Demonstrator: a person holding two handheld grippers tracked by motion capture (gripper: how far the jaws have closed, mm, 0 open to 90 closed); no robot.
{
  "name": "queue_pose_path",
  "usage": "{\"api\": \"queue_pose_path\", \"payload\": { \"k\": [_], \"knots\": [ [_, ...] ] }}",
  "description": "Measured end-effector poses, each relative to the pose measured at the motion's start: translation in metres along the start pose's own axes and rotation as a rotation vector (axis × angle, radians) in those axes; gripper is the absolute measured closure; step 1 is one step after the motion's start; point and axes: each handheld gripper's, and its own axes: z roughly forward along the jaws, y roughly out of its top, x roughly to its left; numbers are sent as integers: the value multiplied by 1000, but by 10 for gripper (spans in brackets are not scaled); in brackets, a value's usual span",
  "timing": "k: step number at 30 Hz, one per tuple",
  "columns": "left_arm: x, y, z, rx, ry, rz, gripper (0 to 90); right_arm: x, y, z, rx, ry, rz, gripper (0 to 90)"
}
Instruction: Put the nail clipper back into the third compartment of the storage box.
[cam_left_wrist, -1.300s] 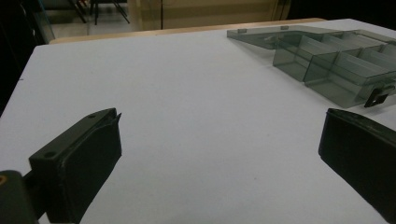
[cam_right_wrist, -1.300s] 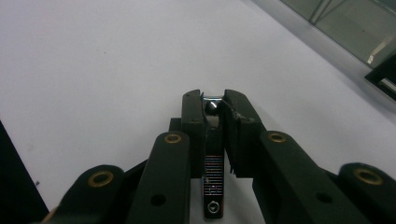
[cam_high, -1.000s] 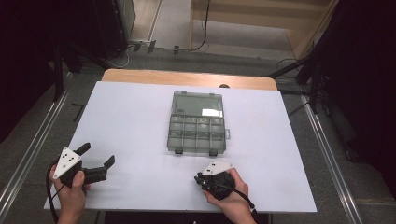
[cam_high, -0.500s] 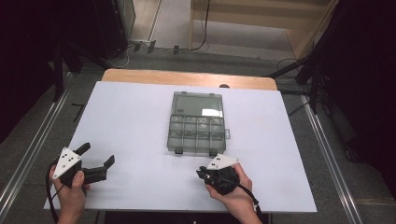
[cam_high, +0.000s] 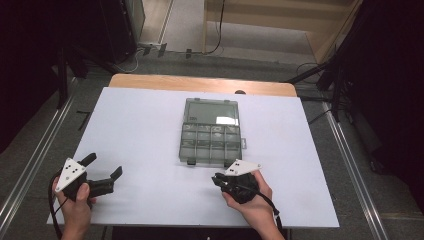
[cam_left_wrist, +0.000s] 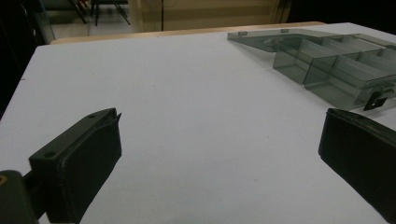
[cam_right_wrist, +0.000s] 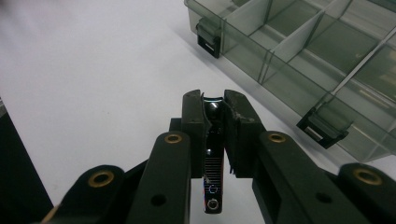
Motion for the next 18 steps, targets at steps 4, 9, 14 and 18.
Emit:
{"api": "queue_pose_path", "payload": {
  "k": [4,9,14,18],
  "knots": [
    [0,0,0,3,1,5,0,-2,3,-1,-11,1,4,811],
    [0,0,0,0,-1,2,0,-4,5,-3,-16,-3,4,811],
    [0,0,0,1,-1,4,0,-8,8,-4,-25,-2,16,811],
    [0,0,0,0,-1,3,0,-10,10,-5,-31,-4,20,811]
  ]
}}
